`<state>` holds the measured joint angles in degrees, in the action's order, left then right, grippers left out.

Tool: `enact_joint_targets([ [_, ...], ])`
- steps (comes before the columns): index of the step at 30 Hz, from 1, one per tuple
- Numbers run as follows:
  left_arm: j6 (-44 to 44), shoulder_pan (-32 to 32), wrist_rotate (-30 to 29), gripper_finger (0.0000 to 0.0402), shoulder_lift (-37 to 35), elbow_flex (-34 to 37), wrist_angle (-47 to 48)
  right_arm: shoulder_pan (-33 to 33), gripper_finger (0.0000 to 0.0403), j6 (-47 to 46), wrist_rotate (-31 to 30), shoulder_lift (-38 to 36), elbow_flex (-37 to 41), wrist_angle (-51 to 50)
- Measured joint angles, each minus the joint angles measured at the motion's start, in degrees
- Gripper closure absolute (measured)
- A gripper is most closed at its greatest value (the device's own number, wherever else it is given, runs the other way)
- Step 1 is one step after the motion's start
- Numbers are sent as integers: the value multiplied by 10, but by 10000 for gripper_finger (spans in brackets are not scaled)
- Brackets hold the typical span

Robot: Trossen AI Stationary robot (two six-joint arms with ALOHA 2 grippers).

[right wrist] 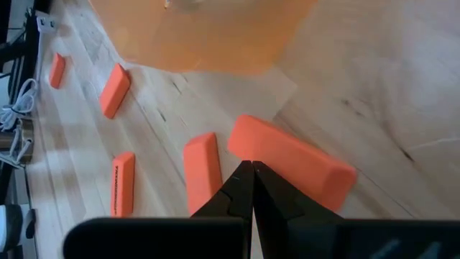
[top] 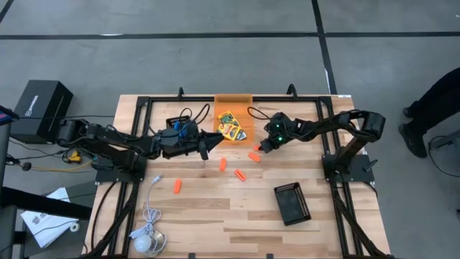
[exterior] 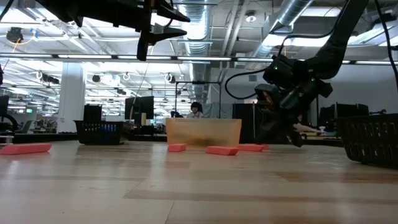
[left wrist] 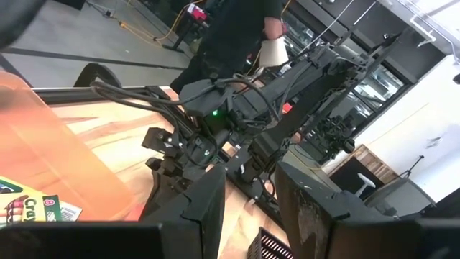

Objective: Pick & Place School Supplies
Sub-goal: Put the orange eraser into the bottom black bin

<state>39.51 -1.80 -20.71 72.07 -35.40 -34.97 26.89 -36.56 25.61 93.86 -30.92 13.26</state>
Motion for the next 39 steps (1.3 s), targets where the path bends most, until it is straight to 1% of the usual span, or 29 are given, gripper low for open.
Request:
enact_joint_targets([
  [11, 0, 0, 0, 284, 0, 0, 1, 4, 403, -4, 0, 0, 0, 2],
  [19, 0, 0, 0, 284, 0, 0, 1, 6, 403, -23, 13, 0, 0, 41],
  [26, 0, 0, 0, 284, 0, 0, 1, 7, 403, -23, 9, 0, 0, 37],
  [33, 0, 0, 0, 284, 0, 0, 1, 7, 403, -12, -10, 0, 0, 4],
  [39, 0, 0, 0, 284, 0, 0, 1, 10, 403, -9, -10, 0, 0, 2],
])
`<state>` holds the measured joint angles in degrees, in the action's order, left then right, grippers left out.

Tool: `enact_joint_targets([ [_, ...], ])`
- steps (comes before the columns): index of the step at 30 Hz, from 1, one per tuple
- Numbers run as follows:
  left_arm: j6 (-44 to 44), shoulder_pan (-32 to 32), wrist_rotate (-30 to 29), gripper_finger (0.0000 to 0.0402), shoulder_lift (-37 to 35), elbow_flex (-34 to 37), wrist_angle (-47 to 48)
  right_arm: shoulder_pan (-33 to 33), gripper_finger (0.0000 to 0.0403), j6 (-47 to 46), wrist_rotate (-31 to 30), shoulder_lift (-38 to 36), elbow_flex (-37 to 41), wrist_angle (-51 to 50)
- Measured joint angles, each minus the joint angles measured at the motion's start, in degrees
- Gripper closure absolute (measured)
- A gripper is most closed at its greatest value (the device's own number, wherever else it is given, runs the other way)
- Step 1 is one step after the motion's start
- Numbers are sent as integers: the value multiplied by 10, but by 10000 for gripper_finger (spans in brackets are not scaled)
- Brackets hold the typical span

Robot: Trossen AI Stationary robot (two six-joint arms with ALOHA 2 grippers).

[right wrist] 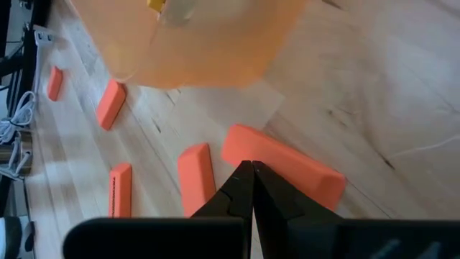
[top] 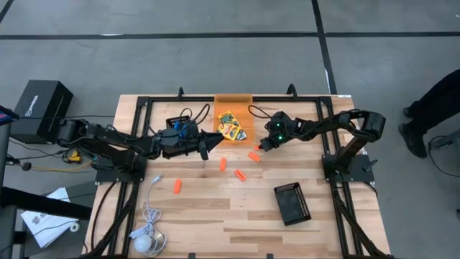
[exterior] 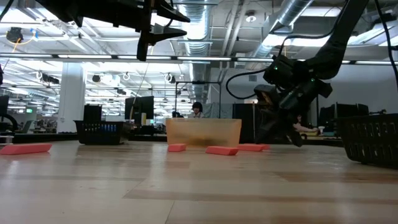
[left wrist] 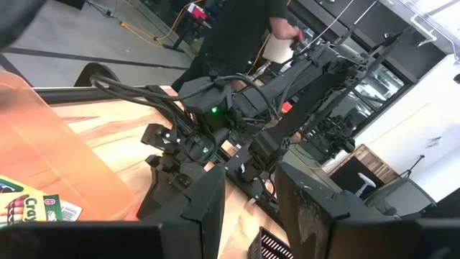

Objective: Pick & Place School Supplies
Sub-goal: Put the orange eraser into the bottom black bin

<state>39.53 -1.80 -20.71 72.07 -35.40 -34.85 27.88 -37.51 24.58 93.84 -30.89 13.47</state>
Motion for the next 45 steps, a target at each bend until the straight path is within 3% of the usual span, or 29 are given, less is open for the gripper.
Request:
enact_joint_targets([
  [24, 0, -1, 1, 284, 0, 0, 5, -32, 403, 0, -1, 0, 0, -43],
  [36, -1, -1, 11, 284, 0, 0, 15, -101, 403, -46, 24, -5, 0, -56],
  [45, -5, 0, 10, 284, 0, 0, 15, -110, 403, -71, 25, -110, 1, -65],
])
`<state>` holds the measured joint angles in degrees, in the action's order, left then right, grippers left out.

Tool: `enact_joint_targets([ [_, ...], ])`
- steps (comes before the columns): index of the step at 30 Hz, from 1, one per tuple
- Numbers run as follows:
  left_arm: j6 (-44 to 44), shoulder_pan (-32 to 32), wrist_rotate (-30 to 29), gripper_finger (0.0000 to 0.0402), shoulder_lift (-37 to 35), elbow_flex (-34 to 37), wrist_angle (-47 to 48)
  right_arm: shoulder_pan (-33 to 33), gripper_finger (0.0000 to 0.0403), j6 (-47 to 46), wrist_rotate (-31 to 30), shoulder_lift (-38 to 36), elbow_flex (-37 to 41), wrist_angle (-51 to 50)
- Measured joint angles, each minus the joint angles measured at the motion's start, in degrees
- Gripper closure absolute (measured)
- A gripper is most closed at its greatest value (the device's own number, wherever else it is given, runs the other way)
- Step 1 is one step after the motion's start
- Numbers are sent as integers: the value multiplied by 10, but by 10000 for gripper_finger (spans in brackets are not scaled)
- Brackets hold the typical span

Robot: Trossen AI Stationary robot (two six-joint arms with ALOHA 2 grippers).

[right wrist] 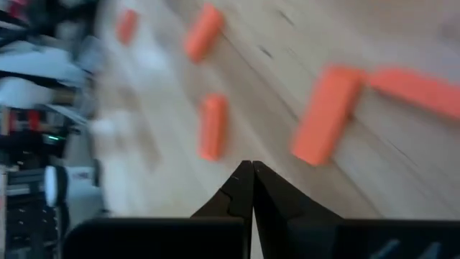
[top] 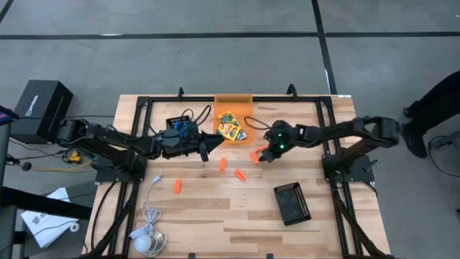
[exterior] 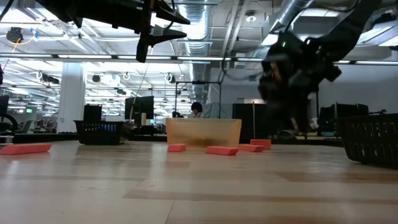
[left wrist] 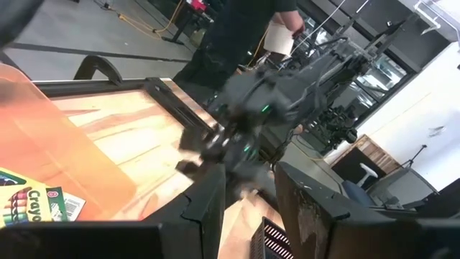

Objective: Pick & Place School Supplies
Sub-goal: Put the orange eraser into the bottom black bin

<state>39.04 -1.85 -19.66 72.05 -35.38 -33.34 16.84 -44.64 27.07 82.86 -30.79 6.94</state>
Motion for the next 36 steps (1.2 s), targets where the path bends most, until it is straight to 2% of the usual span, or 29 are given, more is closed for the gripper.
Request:
enact_joint_targets([
  [7, -6, 4, 0, 284, 0, 0, 0, 7, 388, 25, -5, -125, -1, 3],
  [12, -6, 12, 0, 284, 0, 0, 0, 36, 321, 64, 44, -159, -1, 2],
  [16, -6, 13, 0, 284, 0, 0, 0, 54, 258, 170, 45, -164, -14, -22],
  [20, -1, 11, 0, 284, 0, 0, 0, 61, 226, 353, 10, -145, -74, -157],
  [23, 2, 11, 0, 284, 0, 0, 0, 61, 225, 478, -29, -110, -129, -259],
  [25, 2, 11, 0, 284, 0, 0, 0, 67, 232, 536, -31, -83, -157, -303],
  [30, 2, 13, 0, 284, 0, 0, 3, 86, 249, 609, -11, -13, -207, -352],
  [36, 7, 13, 0, 284, 0, 0, 9, 96, 240, 662, 1, 58, -242, -393],
])
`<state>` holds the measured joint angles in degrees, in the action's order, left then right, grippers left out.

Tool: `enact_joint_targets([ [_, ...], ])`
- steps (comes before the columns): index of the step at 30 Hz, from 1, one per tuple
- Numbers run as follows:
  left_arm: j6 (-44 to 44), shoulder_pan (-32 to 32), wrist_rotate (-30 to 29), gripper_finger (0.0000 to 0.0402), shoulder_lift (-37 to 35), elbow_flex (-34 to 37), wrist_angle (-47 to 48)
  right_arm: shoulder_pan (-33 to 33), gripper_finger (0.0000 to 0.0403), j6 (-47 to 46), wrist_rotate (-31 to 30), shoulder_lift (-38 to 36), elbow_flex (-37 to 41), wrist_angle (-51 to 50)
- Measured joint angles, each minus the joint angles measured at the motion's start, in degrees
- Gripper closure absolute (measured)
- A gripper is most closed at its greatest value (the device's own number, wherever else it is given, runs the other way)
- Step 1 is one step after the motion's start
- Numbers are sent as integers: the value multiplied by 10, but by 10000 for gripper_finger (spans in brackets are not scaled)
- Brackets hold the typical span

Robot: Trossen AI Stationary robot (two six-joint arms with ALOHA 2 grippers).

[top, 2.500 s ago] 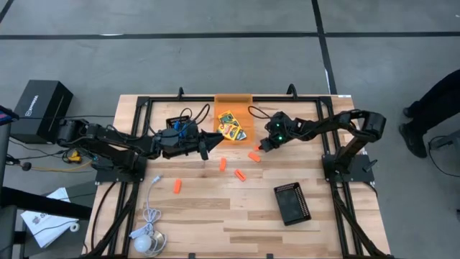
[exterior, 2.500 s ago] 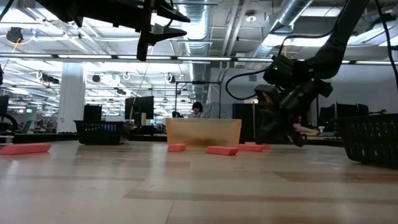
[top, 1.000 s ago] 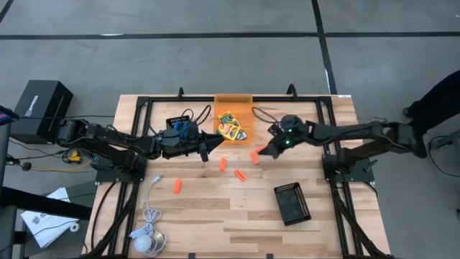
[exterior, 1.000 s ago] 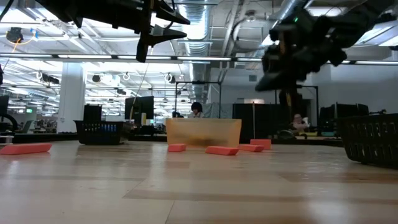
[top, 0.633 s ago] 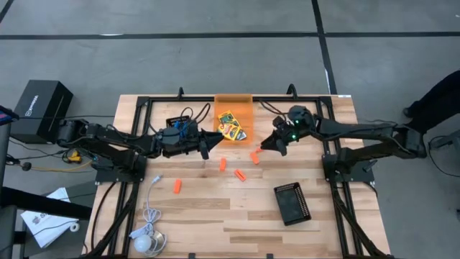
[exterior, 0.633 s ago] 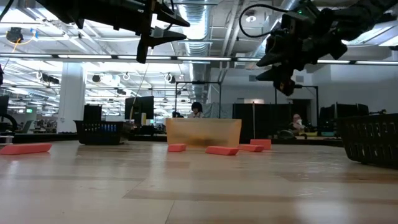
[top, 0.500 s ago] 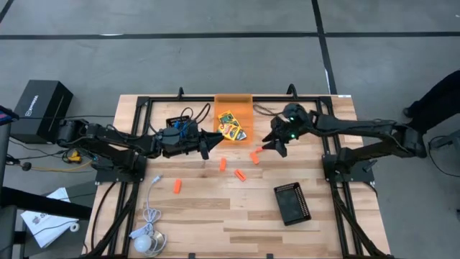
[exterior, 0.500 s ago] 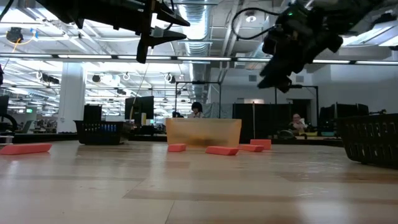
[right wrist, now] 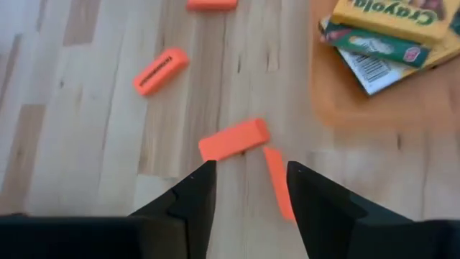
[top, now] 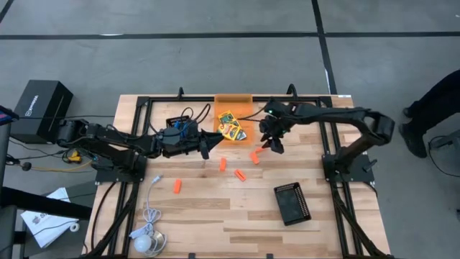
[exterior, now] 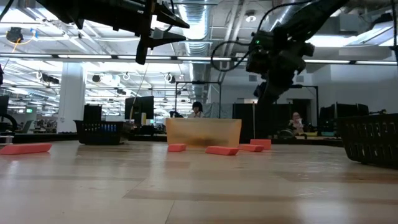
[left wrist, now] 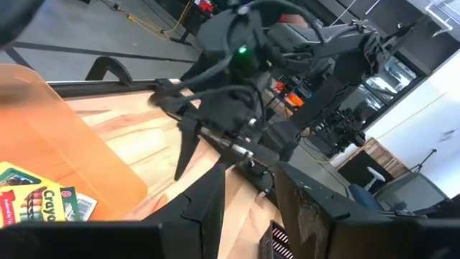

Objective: Pick & Place School Supplies
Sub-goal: Put the orange eraser into the bottom black bin

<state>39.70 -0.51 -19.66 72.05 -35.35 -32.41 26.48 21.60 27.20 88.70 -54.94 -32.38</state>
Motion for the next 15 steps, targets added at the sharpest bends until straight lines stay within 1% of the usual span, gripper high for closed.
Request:
enact_joint_targets([
  [5, 1, 0, 0, 284, 0, 0, 5, -5, 218, 14, 1, 42, -9, -4],
  [8, 1, 2, 0, 284, 0, 0, 6, -8, 208, 15, 0, 53, -8, -1],
  [15, 0, 2, 0, 284, 0, 0, 6, -9, 210, 24, -10, 54, -8, 13],
])
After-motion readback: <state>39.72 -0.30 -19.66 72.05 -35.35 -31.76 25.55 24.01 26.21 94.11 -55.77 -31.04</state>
